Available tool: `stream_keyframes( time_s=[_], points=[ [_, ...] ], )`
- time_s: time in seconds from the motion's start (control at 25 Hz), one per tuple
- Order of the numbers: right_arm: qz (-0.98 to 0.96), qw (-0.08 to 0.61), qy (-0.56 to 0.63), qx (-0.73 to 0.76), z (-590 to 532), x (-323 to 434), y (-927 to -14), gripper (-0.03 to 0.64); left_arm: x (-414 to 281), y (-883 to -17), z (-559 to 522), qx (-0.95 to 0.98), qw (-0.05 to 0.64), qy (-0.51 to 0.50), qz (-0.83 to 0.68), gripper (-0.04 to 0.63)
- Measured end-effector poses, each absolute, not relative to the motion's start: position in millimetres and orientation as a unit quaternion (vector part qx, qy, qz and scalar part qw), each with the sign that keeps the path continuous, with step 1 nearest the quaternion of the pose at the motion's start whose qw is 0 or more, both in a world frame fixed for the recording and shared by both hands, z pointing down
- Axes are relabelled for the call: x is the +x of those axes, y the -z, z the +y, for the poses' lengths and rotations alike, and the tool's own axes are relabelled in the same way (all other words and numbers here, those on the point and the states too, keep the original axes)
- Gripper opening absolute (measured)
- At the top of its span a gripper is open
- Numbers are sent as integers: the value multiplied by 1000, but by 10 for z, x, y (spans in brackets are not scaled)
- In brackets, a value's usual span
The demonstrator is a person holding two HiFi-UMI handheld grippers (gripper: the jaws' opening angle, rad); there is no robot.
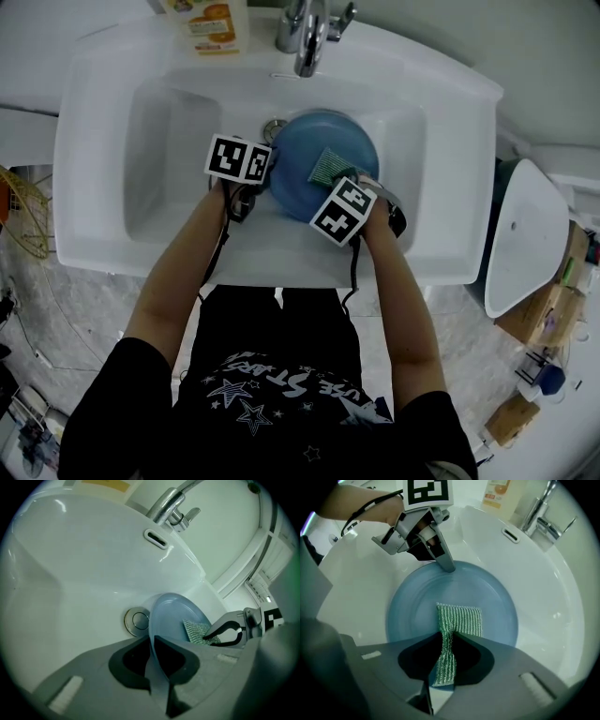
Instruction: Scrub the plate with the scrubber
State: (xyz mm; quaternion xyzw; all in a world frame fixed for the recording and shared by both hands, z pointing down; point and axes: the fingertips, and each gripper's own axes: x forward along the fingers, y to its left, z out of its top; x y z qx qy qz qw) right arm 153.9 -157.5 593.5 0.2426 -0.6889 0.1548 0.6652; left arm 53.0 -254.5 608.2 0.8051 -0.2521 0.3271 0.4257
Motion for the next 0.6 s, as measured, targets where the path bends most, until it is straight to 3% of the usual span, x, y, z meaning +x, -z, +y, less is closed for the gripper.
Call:
stream_keyframes(
  time_s=[0.6],
  points=[
    [-708, 618, -283, 189, -1201, 953, -5885, 104, 525, -6100, -2525, 805, 435, -323, -241, 49]
  ],
)
